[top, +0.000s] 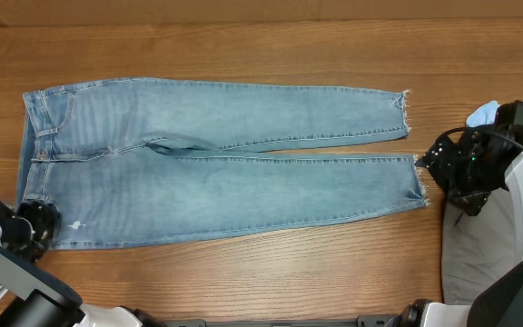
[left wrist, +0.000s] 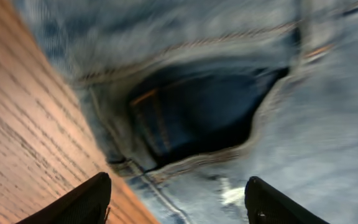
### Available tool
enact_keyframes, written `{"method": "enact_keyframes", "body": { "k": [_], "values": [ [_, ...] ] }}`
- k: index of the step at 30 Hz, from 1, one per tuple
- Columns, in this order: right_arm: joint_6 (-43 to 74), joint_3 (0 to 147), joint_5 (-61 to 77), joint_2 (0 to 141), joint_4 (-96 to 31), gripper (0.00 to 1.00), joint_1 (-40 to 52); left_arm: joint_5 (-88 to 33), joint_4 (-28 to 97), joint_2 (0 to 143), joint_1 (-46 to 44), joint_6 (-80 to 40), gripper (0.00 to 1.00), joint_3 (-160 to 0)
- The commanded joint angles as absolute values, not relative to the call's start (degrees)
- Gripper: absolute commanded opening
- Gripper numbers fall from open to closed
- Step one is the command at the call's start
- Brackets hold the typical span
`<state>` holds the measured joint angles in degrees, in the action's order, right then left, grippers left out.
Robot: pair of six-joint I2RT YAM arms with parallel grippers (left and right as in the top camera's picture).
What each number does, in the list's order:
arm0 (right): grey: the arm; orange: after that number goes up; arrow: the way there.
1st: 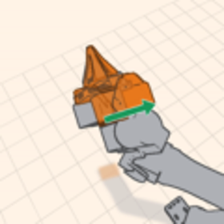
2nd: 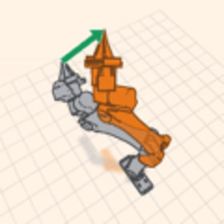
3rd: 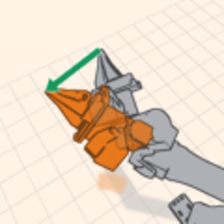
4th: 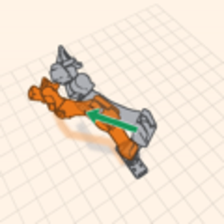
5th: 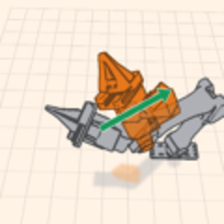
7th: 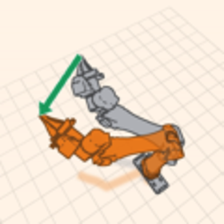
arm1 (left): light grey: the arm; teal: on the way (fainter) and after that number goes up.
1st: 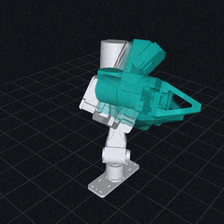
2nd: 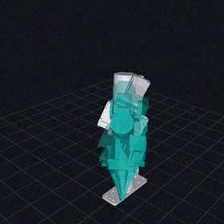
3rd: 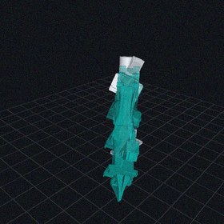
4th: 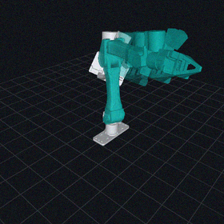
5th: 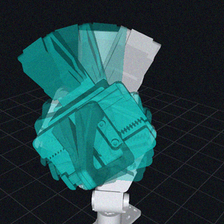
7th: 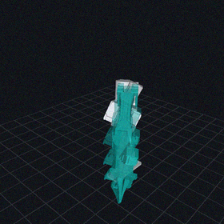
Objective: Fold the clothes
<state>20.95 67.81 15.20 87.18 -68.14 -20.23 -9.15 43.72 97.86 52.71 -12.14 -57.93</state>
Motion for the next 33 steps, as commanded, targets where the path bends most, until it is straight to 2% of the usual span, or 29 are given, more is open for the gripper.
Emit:
{"method": "enact_keyframes", "body": {
  "k": [1, 4, 6, 10, 15, 17, 24, 28, 31, 33],
  "values": [
    [20.75, 68.51, 15.44, 86.80, -67.88, 1.00, -20.23, -6.61, 42.37, 98.15, 52.58, -14.00, 0.72, -55.53],
    [20.73, 68.51, 15.44, 86.80, -67.85, 1.00, -20.23, -5.93, 40.91, 98.15, 52.58, -14.68, 0.70, -54.15],
    [20.73, 68.51, 15.42, 86.80, -67.85, 1.00, -20.23, -4.62, 39.09, 98.15, 52.60, -15.66, 0.66, -53.15],
    [20.73, 68.51, 15.35, 86.80, -68.03, 1.00, -20.23, -4.43, 37.23, 98.17, 52.58, -16.36, 0.40, -52.16],
    [20.78, 68.51, 13.41, 86.80, -67.79, 1.00, -20.23, -5.08, 37.39, 98.17, 52.58, -16.34, 0.12, -52.16],
    [20.99, 68.51, 12.27, 86.80, -67.35, 1.00, -20.23, -7.62, 37.93, 98.13, 52.60, -16.29, 0.04, -52.29],
    [24.27, 67.13, 8.56, 86.83, -64.27, 1.00, -20.38, -9.85, 45.01, 97.36, 52.58, -16.10, 0.04, -57.98],
    [27.33, 63.00, 7.16, 86.83, -61.87, 0.91, -20.38, -10.57, 51.09, 96.49, 52.47, -15.55, 0.04, -63.88],
    [30.44, 57.87, 8.01, 86.83, -58.26, 0.78, -20.38, -10.57, 54.83, 96.29, 52.47, -15.44, 0.04, -67.24],
    [30.26, 53.56, 11.97, 86.83, -53.36, 0.73, -20.38, -10.59, 56.10, 96.29, 52.47, -15.40, 0.04, -68.82]
  ]
}}
